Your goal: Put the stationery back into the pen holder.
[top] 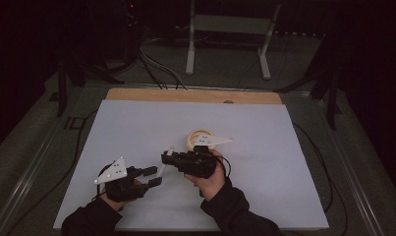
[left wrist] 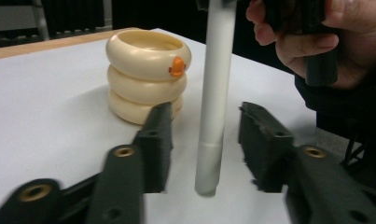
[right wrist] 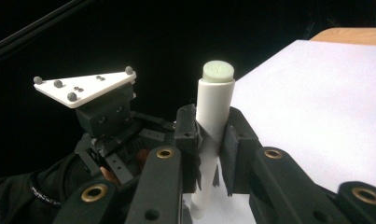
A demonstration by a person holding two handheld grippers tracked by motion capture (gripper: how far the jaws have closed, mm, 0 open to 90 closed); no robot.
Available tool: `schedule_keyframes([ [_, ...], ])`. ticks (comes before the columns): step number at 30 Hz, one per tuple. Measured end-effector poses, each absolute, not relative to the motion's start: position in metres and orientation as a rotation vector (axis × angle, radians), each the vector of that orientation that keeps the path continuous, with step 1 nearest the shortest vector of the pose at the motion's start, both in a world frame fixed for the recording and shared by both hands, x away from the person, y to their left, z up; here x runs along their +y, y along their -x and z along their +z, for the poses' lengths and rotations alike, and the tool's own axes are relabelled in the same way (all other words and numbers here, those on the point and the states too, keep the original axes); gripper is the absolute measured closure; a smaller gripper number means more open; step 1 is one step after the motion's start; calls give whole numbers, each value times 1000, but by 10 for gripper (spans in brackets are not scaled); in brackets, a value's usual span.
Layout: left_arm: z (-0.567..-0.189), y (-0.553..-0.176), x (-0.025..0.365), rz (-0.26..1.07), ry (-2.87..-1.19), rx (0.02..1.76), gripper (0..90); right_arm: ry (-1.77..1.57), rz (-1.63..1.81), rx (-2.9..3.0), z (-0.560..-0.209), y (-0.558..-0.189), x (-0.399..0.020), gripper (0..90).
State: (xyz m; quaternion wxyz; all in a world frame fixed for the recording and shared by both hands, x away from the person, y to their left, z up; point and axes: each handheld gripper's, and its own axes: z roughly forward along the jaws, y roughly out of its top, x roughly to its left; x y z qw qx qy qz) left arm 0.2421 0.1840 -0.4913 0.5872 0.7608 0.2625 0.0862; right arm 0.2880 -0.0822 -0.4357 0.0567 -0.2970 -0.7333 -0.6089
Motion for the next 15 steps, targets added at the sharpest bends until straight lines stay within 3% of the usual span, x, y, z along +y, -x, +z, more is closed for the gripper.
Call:
schedule_keyframes([
  [11,-489,-240,187,261,-1842,668,270,891,-1908,-2278,-415,-295,-99,788],
  [13,-490,-239,186,276,-1863,684,167,897,-1917,-2287,-411,-297,-103,788],
  [15,-490,-239,187,283,-1859,697,145,902,-1929,-2296,-407,-299,-108,787],
])
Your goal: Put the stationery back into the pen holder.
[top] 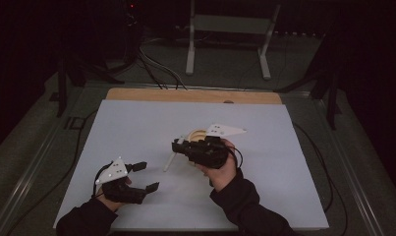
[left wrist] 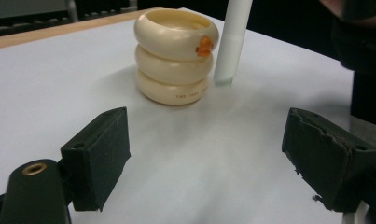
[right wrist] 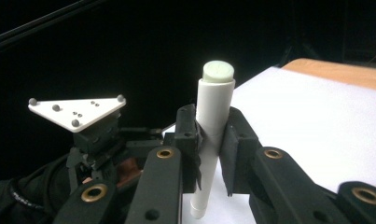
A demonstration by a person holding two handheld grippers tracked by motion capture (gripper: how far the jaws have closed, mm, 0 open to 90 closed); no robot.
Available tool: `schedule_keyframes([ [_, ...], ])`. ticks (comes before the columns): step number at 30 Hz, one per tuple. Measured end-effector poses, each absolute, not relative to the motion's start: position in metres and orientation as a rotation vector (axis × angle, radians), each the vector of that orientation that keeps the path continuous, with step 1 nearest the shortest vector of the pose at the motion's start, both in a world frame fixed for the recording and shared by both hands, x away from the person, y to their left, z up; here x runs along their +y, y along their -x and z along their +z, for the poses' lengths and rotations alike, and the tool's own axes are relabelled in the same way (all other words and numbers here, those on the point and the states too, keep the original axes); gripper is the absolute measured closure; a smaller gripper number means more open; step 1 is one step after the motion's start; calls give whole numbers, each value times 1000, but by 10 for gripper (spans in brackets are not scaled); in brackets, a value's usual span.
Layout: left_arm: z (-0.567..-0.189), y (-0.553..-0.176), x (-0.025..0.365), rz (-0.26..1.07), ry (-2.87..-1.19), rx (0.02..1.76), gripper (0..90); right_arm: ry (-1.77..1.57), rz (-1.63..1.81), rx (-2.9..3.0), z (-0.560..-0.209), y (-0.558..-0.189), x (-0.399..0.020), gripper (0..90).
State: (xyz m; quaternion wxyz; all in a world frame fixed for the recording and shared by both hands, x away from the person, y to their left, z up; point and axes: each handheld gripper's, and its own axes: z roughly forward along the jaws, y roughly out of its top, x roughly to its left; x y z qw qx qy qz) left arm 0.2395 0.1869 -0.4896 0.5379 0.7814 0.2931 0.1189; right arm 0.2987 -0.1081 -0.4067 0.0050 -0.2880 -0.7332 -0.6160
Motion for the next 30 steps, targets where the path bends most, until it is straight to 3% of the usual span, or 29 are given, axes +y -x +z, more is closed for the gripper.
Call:
schedule_keyframes([
  [6,-491,-241,192,274,-1879,691,9,921,-1967,-2324,-394,-304,-123,787],
  [21,-503,-239,206,321,-1924,707,2,1031,-2085,-2410,-370,-322,-169,787],
  [30,-508,-237,209,310,-1934,711,2,1129,-2067,-2468,-377,-333,-186,786],
])
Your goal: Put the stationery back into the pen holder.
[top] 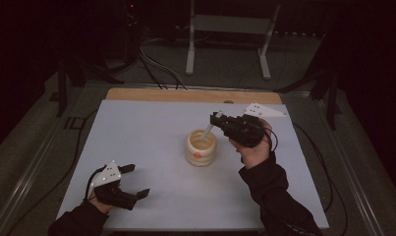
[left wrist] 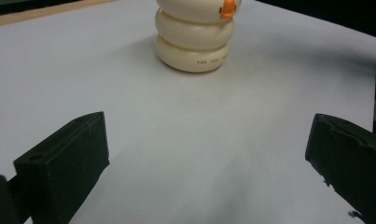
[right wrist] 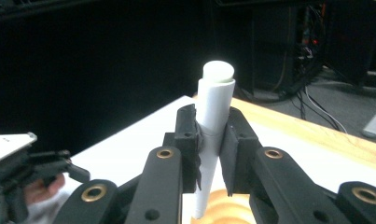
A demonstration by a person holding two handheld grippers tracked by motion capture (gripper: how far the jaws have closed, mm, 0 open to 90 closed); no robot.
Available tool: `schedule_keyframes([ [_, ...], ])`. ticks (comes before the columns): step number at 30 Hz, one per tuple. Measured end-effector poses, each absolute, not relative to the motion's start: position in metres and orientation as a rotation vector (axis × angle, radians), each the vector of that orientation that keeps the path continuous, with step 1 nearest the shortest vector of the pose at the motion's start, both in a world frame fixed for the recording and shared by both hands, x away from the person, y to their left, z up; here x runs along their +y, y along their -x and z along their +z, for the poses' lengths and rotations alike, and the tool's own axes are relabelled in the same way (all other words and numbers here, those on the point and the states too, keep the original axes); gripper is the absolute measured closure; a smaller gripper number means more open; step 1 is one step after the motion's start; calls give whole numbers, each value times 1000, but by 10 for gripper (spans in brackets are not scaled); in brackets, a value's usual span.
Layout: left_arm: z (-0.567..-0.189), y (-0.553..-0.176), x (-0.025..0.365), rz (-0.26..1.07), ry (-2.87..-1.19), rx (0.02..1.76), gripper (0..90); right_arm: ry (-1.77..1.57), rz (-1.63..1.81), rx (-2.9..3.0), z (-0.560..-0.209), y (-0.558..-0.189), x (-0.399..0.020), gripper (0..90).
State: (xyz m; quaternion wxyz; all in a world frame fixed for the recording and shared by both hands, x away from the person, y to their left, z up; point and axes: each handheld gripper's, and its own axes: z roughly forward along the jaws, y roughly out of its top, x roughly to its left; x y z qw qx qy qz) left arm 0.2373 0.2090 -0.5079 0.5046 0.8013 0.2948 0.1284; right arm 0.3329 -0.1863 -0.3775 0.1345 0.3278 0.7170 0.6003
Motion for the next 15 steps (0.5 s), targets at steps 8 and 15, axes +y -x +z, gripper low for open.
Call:
schedule_keyframes([
  [8,-508,-237,212,315,-1914,717,2,-1008,1682,2101,-399,-342,-188,785],
  [15,-509,-236,211,329,-1919,709,2,-1051,1602,2139,-421,-350,-179,783],
])
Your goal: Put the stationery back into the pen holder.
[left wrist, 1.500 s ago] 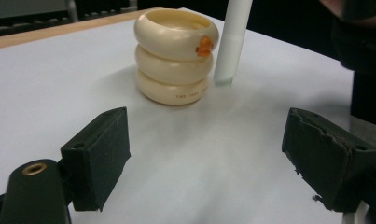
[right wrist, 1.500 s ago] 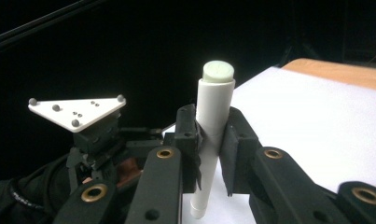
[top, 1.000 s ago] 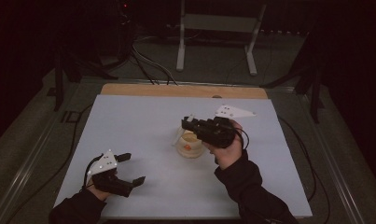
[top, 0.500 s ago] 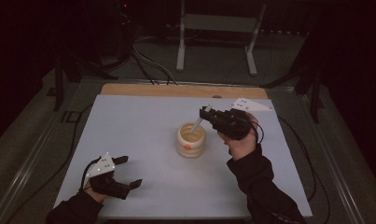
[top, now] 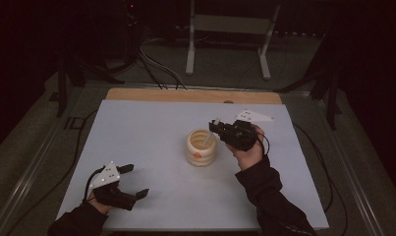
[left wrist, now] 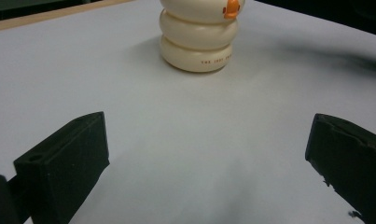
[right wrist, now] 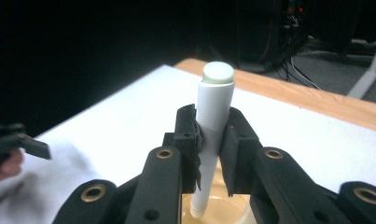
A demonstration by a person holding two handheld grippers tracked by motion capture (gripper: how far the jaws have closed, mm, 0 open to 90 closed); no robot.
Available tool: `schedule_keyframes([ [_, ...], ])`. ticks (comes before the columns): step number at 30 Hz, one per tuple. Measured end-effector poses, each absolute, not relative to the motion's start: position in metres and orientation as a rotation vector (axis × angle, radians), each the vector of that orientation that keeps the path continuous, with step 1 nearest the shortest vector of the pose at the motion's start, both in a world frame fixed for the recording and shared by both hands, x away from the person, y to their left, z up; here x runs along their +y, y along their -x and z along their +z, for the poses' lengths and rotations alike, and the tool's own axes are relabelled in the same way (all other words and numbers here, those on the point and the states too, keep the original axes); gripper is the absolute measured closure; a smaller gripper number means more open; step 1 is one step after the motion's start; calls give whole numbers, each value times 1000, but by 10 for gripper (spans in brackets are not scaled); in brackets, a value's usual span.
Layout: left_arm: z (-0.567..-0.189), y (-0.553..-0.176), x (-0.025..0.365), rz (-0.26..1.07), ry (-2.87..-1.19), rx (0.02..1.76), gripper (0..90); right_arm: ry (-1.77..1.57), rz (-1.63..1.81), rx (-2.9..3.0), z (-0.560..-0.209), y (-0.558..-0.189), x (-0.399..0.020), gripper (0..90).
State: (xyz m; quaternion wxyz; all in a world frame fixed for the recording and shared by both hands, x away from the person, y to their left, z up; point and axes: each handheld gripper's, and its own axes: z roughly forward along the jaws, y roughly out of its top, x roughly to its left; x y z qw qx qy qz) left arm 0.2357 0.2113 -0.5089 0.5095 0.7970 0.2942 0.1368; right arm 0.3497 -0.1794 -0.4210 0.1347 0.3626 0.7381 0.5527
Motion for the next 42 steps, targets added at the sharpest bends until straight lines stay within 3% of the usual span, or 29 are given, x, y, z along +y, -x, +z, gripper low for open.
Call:
schedule_keyframes([
  [11,-509,-235,213,327,-1915,699,2,-1141,1497,2190,-446,-361,-166,756],
  [14,-508,-234,212,329,-1914,695,2,-1117,1494,2175,-445,-360,-163,512],
  [15,-508,-234,212,328,-1914,693,2,-1103,1491,2166,-444,-359,-161,372],
  [16,-508,-234,212,328,-1914,692,2,-1088,1476,2140,-443,-358,-160,313],
  [24,-508,-234,212,329,-1914,686,2,-988,1551,2152,-425,-350,-167,14],
  [42,-507,-233,212,320,-1904,671,2,-990,1546,2105,-415,-327,-215,0],
])
